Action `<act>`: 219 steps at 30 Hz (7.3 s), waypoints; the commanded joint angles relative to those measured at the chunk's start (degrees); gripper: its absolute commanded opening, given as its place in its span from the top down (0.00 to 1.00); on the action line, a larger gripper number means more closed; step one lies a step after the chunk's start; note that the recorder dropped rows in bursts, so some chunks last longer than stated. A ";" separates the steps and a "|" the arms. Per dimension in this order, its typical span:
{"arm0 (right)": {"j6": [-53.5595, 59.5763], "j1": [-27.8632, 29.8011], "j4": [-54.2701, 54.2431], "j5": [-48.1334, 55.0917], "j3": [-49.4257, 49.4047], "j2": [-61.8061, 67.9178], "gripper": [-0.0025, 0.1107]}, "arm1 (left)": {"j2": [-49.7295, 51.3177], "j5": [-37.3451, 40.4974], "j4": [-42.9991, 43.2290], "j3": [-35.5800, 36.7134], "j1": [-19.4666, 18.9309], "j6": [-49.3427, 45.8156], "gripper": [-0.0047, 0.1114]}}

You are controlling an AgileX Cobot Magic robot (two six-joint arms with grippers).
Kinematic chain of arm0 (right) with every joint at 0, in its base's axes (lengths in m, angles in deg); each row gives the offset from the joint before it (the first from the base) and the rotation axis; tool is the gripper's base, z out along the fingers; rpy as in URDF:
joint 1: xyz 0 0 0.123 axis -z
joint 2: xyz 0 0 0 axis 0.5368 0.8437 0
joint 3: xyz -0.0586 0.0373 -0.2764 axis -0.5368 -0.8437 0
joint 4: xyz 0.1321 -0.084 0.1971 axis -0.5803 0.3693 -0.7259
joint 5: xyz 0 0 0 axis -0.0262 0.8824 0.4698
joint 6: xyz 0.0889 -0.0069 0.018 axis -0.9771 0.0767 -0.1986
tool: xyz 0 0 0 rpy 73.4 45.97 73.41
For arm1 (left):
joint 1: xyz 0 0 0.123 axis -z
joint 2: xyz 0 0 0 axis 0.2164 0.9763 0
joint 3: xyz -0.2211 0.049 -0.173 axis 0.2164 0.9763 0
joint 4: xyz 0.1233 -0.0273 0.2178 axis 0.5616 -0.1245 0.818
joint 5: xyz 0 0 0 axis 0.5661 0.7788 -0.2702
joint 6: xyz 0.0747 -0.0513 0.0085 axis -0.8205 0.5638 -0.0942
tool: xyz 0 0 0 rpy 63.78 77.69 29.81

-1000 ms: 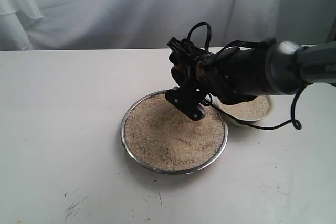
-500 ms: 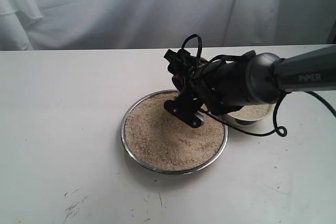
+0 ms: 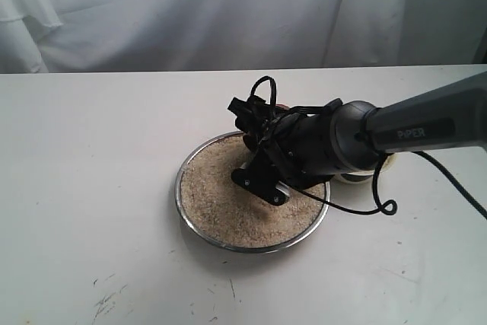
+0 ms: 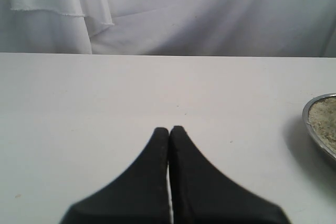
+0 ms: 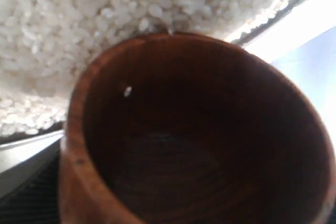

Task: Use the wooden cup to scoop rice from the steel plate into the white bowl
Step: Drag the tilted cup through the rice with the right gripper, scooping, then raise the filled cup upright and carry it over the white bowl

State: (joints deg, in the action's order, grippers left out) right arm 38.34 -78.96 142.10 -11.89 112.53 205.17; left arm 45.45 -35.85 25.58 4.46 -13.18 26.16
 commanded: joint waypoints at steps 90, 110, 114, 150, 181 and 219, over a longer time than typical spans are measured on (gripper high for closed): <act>0.05 -5.43 -9.37 2.31 3.27 4.10 0.98 | -0.29 -0.36 -0.04 0.26 0.09 0.18 0.96; 5.02 -5.69 -21.77 -1.68 3.27 3.97 0.98 | -0.29 -0.36 -0.04 0.26 0.09 0.18 0.96; 5.02 -5.69 -22.44 -1.92 3.27 3.97 0.98 | -0.29 -0.36 -0.04 0.26 0.09 0.18 0.96; 9.34 -1.51 -51.56 -13.74 3.27 2.11 0.98 | -0.29 -0.36 -0.04 0.26 0.09 0.18 0.96; 20.52 4.99 -75.04 -15.42 3.27 -2.18 0.98 | -0.29 -0.36 -0.04 0.26 0.09 0.18 0.96; 36.73 11.16 -118.43 -5.95 1.41 -24.20 0.98 | -0.29 -0.36 -0.04 0.26 0.09 0.18 0.96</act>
State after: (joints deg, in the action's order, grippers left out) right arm 76.79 -68.50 24.19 -17.79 115.19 182.99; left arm 45.45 -35.85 25.58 4.46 -13.18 26.16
